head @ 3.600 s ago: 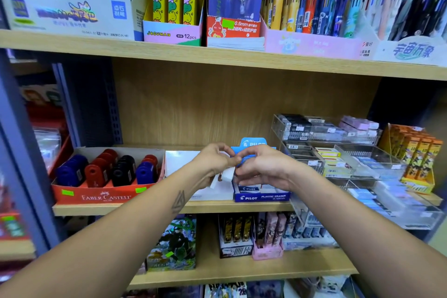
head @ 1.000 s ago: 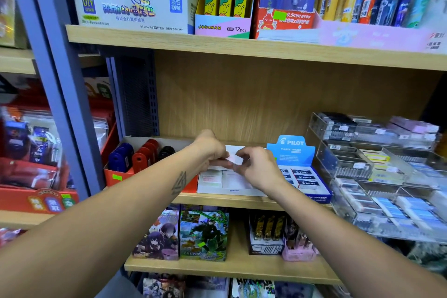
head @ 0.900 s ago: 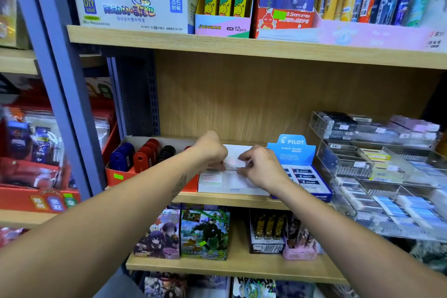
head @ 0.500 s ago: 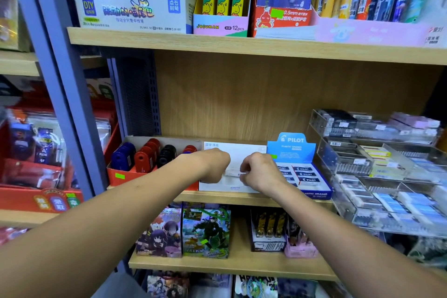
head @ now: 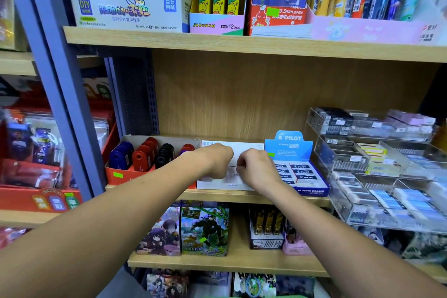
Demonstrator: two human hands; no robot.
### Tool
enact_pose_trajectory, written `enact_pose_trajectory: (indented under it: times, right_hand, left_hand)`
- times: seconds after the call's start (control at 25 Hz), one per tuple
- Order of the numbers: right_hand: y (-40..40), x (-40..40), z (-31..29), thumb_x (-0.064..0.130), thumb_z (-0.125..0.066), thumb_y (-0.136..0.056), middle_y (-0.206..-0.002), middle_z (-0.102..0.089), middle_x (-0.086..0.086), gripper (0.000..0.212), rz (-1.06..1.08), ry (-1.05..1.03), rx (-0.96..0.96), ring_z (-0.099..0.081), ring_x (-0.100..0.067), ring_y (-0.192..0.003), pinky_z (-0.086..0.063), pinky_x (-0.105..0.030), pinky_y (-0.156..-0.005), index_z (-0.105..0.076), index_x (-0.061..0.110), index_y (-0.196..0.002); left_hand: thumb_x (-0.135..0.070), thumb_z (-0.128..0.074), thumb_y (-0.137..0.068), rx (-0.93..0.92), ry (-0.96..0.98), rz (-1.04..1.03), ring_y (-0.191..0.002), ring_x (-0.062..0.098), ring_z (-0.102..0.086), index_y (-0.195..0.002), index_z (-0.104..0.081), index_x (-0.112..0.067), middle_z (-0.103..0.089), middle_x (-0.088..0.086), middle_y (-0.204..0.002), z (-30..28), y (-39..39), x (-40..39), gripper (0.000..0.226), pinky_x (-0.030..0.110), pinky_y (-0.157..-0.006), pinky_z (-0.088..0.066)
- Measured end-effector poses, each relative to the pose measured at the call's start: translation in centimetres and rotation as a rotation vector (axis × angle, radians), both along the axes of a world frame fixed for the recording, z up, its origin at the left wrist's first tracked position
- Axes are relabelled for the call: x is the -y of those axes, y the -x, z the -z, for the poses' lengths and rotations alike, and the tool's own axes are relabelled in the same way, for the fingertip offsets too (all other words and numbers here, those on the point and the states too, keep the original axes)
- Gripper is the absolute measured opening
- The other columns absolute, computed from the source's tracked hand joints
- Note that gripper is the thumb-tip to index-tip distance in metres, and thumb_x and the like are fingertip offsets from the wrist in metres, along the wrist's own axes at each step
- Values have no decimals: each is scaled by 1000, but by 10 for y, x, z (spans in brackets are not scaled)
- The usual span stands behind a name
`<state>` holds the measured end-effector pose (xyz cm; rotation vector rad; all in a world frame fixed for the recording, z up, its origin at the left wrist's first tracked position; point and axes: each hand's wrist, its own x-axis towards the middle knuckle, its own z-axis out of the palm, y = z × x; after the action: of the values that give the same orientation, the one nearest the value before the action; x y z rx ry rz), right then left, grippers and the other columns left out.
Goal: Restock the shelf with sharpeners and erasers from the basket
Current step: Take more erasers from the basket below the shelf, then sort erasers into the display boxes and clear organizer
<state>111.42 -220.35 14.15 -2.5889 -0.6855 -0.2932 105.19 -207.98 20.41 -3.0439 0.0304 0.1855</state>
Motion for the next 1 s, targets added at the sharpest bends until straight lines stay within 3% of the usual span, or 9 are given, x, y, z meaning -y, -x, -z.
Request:
enact_pose_trajectory:
  times: [0.16, 0.28, 0.36, 0.44, 0.52, 0.64, 0.76, 0.92, 1.0]
  right_hand:
    - [38, 25, -15, 18, -57, -88, -95, -74, 3, 20, -8, -166, -3, -66, -20, -90, -53, -32, -79, -74, 25, -97]
    - [78, 59, 1, 24, -60, -84, -84, -73, 6, 18, -32, -191, -135, -66, -15, -79, -53, -28, -73, -74, 28, -93]
    - [94, 78, 29, 31, -57, -78, -76, -71, 3, 19, -51, -85, -221, -65, -17, -71, -53, -28, -63, -73, 31, -88]
    - [98, 92, 69, 33, -55, -74, -78, -71, 2, 21, -47, 76, -291, -68, -19, -75, -54, -29, -66, -72, 32, -86]
    - [99, 100, 118, 25, -59, -76, -82, -71, -3, 17, -45, 254, -408, -70, -23, -83, -55, -30, -67, -73, 25, -86]
    - [105, 109, 187, 14, -61, -83, -88, -71, -12, 16, -107, 441, -645, -67, -24, -79, -50, -26, -55, -72, 11, -94]
    - [106, 114, 245, 7, -58, -89, -90, -61, -15, 9, -180, 626, -793, -54, -21, -80, -35, -23, -47, -65, 5, -86]
    - [101, 130, 334, 12, -57, -90, -113, -69, -17, 24, -84, 687, -816, -66, -27, -100, -51, -31, -78, -69, 1, -108]
    - [112, 141, 373, 16, -60, -90, -119, -66, -17, 30, -36, 701, -893, -64, -30, -108, -50, -32, -85, -64, 0, -116]
  left_hand:
    - [-7, -54, -87, 212, 135, -12, -100, 32, -61, -115, -59, -9, -59, 12, -113, 1, 19, 14, 29, 34, -72, -46]
    - [-18, -58, -84, 257, 336, 38, -98, 29, -63, -103, -66, -15, -68, 9, -105, 23, 43, 35, 21, 33, -77, -51]
    - [-15, -58, -82, 145, 418, 65, -91, 26, -65, -93, -70, -16, -72, 9, -96, 55, 58, 50, 16, 30, -74, -52]
    - [-13, -56, -79, 5, 420, 73, -81, 24, -69, -87, -72, -12, -72, 7, -82, 96, 66, 64, 17, 31, -70, -56]
    - [-12, -54, -81, -169, 444, 33, -65, 24, -70, -81, -69, -8, -66, 5, -62, 149, 70, 81, 16, 34, -60, -59]
    - [-6, -51, -89, -445, 538, -57, -44, 17, -62, -69, -58, -8, -57, 4, -57, 228, 69, 106, 21, 27, -43, -52]
    - [-3, -52, -89, -595, 589, -103, -53, 22, -66, -70, -57, -7, -57, 7, -59, 303, 63, 120, 20, 28, -43, -52]
    - [-2, -59, -89, -687, 603, -246, -81, 32, -69, -92, -60, 1, -65, 15, -84, 387, 78, 123, 4, 31, -59, -53]
    - [-3, -60, -92, -716, 561, -331, -106, 33, -66, -121, -56, 6, -64, 20, -118, 428, 96, 118, 31, 28, -70, -48]
